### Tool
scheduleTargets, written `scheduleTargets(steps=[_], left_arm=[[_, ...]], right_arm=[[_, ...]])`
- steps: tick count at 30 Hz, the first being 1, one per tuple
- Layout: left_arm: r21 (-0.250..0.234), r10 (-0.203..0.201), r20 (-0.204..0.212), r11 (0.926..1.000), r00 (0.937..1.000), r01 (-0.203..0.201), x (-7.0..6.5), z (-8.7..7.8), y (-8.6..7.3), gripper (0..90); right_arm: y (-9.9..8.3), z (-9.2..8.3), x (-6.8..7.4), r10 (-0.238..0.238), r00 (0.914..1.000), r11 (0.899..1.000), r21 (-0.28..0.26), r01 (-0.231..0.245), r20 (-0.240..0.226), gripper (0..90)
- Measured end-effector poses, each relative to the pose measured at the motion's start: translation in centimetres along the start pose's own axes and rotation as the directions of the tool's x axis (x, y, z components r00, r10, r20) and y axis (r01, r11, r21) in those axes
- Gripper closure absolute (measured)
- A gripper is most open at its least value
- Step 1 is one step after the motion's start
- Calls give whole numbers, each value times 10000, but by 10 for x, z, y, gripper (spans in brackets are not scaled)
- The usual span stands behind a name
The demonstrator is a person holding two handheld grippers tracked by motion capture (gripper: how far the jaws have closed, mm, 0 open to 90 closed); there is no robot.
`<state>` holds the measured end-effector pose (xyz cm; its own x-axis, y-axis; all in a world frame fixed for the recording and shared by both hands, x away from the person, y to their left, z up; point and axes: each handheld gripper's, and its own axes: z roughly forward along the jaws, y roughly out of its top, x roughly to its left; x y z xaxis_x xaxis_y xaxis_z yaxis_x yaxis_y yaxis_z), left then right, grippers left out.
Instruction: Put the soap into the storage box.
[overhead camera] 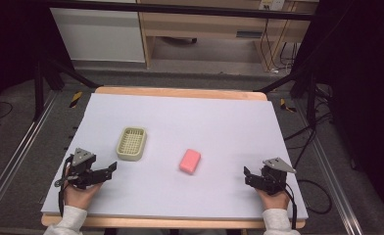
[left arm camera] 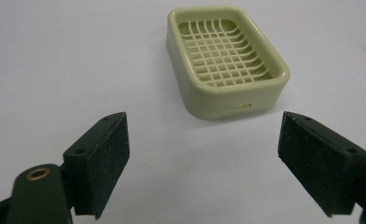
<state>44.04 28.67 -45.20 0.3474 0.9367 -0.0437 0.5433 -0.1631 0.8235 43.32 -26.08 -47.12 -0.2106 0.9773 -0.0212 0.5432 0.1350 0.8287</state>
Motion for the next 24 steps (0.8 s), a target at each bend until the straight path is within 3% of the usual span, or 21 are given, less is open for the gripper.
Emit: scheduleTargets(steps=[15,24], left_arm=[[26,-29,179,10000,9998,28,-16,-4,10,190],[13,306,401,9995,9987,-307,-33,-2,15,195]], right_arm=[[0,0,1,-85,10000,9999,64,85,-19,106],[0,0,1,-77,10000,9999,98,78,-59,106]])
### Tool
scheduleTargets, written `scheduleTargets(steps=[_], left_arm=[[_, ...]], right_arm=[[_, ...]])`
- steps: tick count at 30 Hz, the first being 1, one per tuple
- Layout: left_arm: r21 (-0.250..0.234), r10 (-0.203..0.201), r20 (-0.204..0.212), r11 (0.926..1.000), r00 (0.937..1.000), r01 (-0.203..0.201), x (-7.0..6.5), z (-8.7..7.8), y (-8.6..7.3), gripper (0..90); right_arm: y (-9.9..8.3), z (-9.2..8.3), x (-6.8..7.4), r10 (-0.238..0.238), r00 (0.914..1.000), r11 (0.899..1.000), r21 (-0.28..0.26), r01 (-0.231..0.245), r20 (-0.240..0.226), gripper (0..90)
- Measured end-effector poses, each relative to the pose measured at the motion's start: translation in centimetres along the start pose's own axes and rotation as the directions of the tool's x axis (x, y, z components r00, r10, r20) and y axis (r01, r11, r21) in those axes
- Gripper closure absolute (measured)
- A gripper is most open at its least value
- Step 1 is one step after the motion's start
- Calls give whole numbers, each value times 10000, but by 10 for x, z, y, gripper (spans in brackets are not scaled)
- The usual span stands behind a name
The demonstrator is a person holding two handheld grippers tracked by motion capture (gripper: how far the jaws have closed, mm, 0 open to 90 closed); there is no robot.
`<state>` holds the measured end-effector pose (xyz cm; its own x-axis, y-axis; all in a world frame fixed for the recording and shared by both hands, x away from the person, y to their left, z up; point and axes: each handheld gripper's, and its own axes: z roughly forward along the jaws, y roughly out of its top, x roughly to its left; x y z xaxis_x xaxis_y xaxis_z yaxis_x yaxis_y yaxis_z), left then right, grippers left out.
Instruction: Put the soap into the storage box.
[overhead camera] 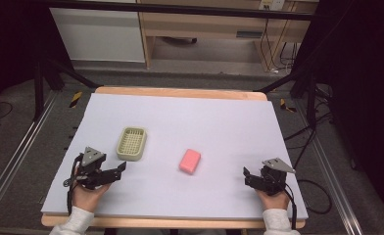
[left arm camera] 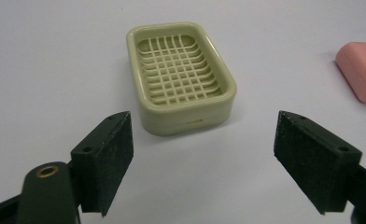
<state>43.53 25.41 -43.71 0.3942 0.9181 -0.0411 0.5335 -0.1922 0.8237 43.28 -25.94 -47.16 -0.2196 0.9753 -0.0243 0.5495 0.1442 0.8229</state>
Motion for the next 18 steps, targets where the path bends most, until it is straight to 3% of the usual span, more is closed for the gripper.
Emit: scheduleTargets(steps=[13,18], left_arm=[[-225,406,144,9989,9991,-402,-14,2,14,199],[-222,756,243,9969,9968,-751,-20,4,21,199]], right_arm=[[1,2,1,18,10000,10000,-34,-18,-21,103],[2,3,4,-68,9999,9999,-85,68,76,103]])
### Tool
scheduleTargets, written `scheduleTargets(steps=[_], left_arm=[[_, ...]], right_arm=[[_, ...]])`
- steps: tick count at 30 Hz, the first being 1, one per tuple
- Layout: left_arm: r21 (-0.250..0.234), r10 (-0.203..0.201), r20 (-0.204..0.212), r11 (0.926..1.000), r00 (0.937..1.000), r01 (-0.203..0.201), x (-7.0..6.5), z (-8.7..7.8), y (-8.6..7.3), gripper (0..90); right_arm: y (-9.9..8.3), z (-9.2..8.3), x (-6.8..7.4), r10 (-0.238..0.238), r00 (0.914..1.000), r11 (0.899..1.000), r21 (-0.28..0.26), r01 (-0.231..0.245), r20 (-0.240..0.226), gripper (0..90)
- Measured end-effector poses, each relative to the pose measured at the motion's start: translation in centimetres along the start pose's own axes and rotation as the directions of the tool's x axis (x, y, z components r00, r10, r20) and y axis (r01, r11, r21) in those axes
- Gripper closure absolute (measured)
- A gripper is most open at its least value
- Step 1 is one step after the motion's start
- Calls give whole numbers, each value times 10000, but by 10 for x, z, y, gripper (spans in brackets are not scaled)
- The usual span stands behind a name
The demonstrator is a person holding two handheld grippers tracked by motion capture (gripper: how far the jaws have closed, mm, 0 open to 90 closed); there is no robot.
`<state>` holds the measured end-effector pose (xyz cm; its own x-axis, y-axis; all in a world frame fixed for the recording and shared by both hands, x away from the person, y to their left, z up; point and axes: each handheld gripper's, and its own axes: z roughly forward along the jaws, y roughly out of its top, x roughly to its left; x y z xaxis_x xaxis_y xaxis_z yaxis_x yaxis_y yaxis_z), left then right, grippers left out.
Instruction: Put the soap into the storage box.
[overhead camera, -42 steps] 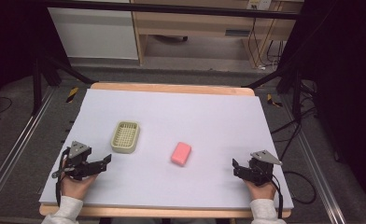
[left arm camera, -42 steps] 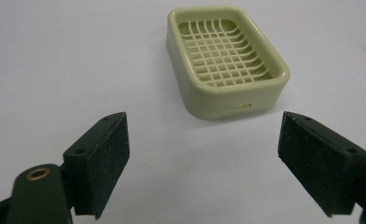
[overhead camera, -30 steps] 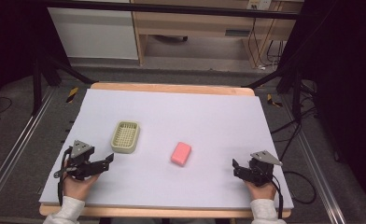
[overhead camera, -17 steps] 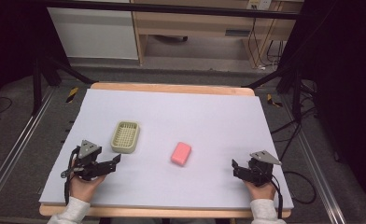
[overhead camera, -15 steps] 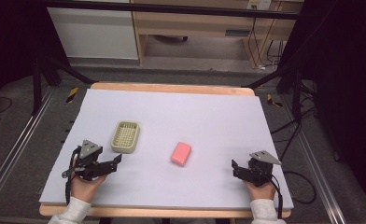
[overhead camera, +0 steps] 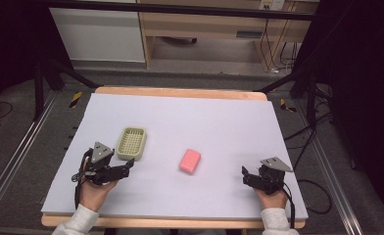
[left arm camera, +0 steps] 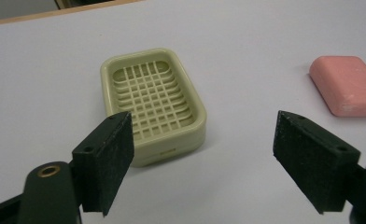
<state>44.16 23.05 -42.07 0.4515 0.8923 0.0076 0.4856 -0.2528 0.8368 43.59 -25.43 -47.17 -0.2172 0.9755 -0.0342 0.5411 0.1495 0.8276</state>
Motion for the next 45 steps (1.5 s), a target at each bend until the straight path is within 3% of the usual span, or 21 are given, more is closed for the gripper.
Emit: scheduleTargets(steps=[16,30,34,45], left_arm=[[-95,180,580,9998,9982,-175,-19,8,26,196],[-6,836,1139,9965,9900,-841,-61,29,48,189],[39,802,1426,9967,9865,-816,-70,35,52,187],[303,1210,1575,9914,9801,-1273,-92,49,62,182]], right_arm=[[2,-1,0,47,10000,9999,-121,-47,32,98],[3,0,0,5,10000,10000,-97,-5,26,97],[3,1,1,-13,10000,10000,-90,13,27,97],[3,0,1,-46,10000,10000,-63,47,20,97]])
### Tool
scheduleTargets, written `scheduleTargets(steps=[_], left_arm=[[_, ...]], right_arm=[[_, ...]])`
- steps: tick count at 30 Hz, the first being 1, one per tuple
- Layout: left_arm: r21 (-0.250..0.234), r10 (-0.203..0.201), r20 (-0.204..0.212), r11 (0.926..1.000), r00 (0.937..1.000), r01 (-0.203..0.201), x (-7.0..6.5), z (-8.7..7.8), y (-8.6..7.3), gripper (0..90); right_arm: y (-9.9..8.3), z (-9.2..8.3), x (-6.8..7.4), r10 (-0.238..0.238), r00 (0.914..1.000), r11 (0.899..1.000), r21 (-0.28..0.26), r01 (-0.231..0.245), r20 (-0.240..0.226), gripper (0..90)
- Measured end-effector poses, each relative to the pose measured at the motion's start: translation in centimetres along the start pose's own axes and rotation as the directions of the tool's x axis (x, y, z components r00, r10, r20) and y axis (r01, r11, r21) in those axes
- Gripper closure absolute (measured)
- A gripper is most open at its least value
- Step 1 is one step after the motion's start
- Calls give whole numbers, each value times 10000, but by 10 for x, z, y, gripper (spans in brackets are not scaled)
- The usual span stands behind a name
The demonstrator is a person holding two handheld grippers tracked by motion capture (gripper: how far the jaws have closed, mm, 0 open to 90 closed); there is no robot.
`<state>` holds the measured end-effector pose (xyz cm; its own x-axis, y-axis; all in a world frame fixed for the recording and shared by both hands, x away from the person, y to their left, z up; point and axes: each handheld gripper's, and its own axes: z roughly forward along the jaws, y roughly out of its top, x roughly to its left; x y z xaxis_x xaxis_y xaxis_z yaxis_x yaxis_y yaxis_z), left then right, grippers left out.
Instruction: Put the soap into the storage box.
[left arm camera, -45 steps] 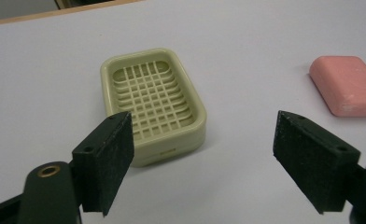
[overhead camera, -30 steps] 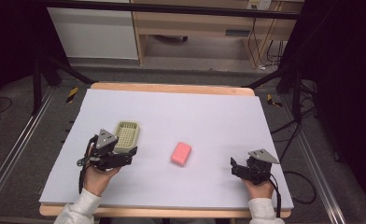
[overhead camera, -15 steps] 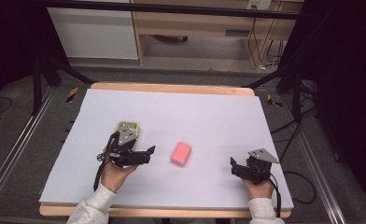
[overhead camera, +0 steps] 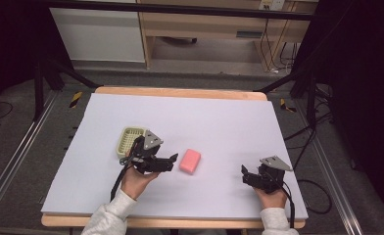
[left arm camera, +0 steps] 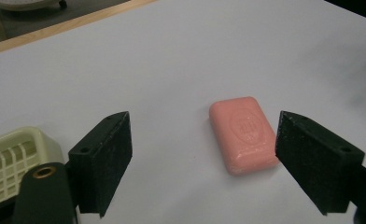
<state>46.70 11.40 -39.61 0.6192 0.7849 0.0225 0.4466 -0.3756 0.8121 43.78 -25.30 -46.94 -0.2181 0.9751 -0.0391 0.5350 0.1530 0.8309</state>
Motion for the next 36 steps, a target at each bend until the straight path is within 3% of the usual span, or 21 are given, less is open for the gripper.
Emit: scheduleTargets(steps=[11,27,29,36], left_arm=[[231,214,43,9995,9998,-215,-10,16,7,182],[666,176,141,9976,9997,-185,-19,42,8,179],[806,320,-21,9962,9995,-317,-21,47,8,180],[1042,306,0,9941,9995,-304,-22,57,7,183]], right_arm=[[0,0,1,-4,10000,10000,2,4,1,97],[0,0,1,-21,10000,10000,31,21,-54,97],[0,0,1,6,10000,10000,33,-6,-59,97],[0,0,1,15,10000,10000,52,-14,-73,97]])
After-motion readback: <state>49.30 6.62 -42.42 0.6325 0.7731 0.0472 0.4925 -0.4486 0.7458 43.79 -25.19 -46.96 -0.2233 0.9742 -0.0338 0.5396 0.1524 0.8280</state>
